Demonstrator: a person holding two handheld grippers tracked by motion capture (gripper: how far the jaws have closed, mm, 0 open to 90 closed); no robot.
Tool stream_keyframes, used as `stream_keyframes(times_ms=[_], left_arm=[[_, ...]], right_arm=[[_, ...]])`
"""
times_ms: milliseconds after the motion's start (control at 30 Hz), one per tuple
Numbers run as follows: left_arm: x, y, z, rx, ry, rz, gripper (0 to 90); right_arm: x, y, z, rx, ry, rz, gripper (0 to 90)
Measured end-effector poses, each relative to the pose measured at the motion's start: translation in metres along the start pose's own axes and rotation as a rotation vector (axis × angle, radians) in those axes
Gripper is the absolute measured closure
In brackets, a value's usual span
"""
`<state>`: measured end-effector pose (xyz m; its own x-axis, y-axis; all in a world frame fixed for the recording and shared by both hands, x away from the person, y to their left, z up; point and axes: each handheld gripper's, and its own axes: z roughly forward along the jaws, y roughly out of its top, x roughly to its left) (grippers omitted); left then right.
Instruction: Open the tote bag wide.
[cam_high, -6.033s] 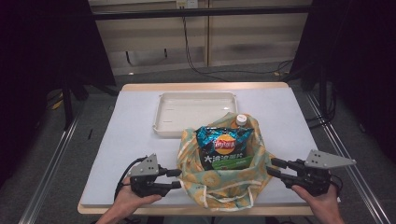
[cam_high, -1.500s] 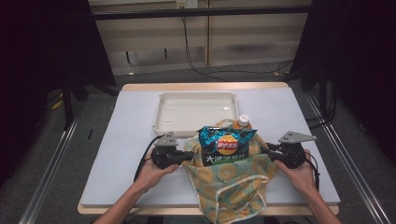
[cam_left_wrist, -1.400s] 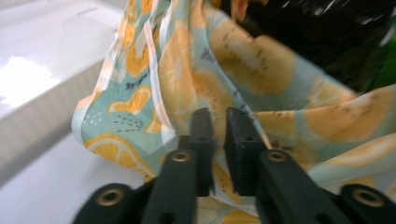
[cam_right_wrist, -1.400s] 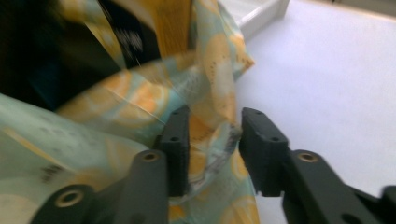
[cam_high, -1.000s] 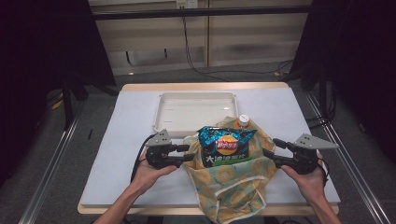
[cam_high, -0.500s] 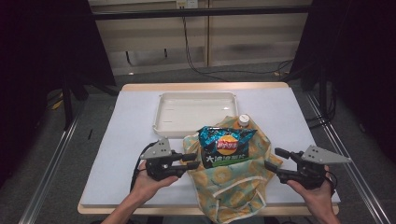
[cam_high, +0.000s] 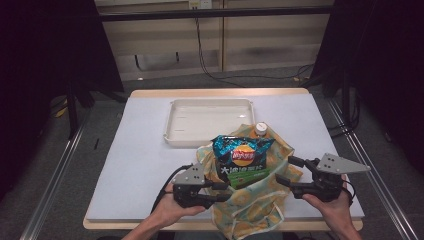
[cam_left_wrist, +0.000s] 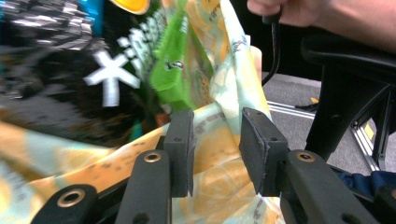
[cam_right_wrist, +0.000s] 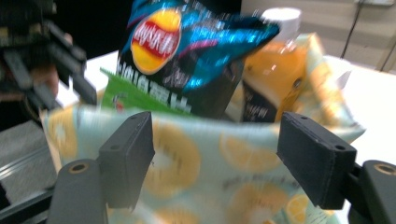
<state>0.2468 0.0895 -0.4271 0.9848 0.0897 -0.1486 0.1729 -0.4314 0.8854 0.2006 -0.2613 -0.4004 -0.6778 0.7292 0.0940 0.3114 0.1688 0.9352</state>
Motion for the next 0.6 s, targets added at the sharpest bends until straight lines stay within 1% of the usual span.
stream_keyframes(times_ms=[67,100,133,167,233,300,333,367,400,433,467,500,533,567,600], left_arm=[[-0.004,0.000,0.008,0.031,-0.011,0.018,65.1],[-0.005,-0.001,0.011,0.047,-0.010,0.021,64.8],[-0.005,-0.002,0.014,0.058,-0.017,0.026,64.8],[-0.005,-0.004,0.017,0.068,-0.019,0.024,64.8],[-0.004,-0.007,0.021,0.076,-0.035,0.015,65.9],[-0.005,-0.008,0.021,0.089,-0.034,0.019,65.8],[-0.006,-0.009,0.022,0.084,-0.031,0.012,65.6],[-0.006,-0.009,0.022,0.080,-0.034,0.012,65.0],[-0.006,-0.009,0.021,0.089,-0.031,0.015,64.3],[-0.006,-0.009,0.020,0.090,-0.029,0.014,63.9],[-0.006,-0.009,0.019,0.081,-0.030,0.008,63.3],[-0.006,-0.008,0.017,0.074,-0.031,0.007,63.2],[-0.005,-0.008,0.015,0.075,-0.021,0.003,63.1],[-0.004,-0.008,0.014,0.071,-0.022,-0.003,63.1],[-0.004,-0.009,0.014,0.063,-0.016,-0.015,63.1]], right_arm=[[0.002,0.001,0.001,0.006,-0.013,-0.015,27.5],[0.002,0.001,0.002,0.001,-0.003,-0.007,28.0],[0.002,0.001,0.003,0.000,-0.003,-0.002,29.0],[0.002,0.001,0.004,0.005,0.004,-0.007,29.6],[0.002,-0.001,0.007,0.019,0.007,-0.003,32.3],[0.003,-0.004,0.010,0.035,0.014,-0.002,34.2],[0.002,-0.006,0.012,0.053,0.025,-0.007,39.1],[0.002,-0.008,0.013,0.064,0.030,0.000,39.5],[0.001,-0.010,0.014,0.069,0.038,0.006,39.8],[0.001,-0.013,0.015,0.081,0.051,0.016,41.8],[0.002,-0.016,0.016,0.093,0.064,0.014,44.6],[0.002,-0.018,0.017,0.105,0.080,0.014,43.8],[0.004,-0.020,0.019,0.113,0.096,0.026,41.2],[0.005,-0.022,0.020,0.118,0.111,0.033,37.6],[0.006,-0.023,0.023,0.128,0.118,0.042,34.4]])
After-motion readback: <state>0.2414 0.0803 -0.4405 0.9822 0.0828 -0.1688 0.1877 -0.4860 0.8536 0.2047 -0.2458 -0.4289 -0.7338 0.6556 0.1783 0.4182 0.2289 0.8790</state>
